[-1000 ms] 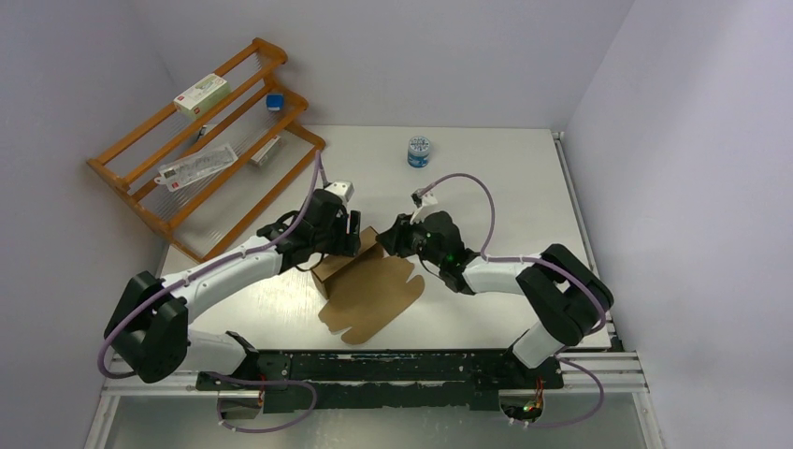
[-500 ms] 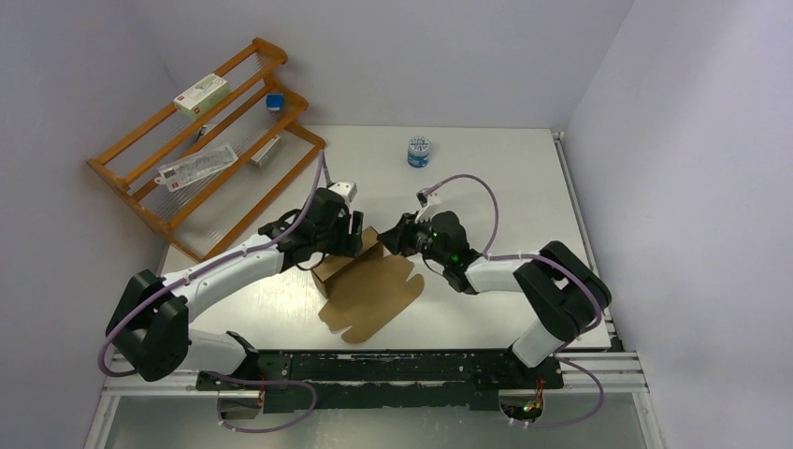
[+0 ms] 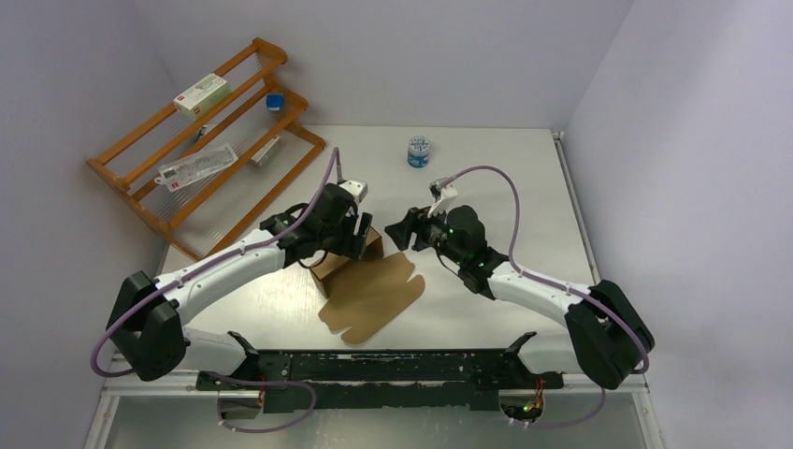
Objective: Fold the paper box
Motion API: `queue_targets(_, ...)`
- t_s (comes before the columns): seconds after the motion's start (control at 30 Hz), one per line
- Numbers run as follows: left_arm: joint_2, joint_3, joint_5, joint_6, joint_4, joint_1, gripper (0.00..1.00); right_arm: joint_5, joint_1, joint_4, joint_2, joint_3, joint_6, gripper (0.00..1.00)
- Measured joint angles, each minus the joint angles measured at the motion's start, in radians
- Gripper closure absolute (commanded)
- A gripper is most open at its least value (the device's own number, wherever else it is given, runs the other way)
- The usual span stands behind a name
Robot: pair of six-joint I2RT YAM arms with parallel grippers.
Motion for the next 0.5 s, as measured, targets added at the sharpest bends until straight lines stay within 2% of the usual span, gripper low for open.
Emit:
queue_targets(0.27,0.021,0.035,-0.077,0.013,-0.123,-0.055,0.19,0.057,-0.001,-0.136,-0.098,-0.095,-0.020,0.26)
queue_targets(0.5,0.030,0.074,-0.141,0.003,-0.173,-0.101,0.17,0.082,-0.001,-0.250,-0.161,-0.151,0.053,0.25)
